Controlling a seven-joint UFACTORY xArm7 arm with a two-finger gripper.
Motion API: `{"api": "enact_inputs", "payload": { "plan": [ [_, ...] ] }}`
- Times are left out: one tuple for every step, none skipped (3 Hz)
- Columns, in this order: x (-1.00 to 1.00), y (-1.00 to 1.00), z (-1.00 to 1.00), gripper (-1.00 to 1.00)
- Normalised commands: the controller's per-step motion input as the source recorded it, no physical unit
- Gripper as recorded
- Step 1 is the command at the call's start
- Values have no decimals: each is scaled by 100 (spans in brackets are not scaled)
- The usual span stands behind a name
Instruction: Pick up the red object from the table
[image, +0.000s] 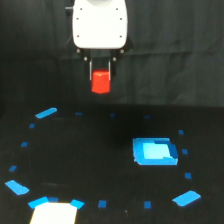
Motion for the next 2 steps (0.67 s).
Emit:
{"api": "enact_inputs", "payload": {
  "plan": [
    [5,-2,24,-96],
    [26,15,2,-100]
  ]
}}
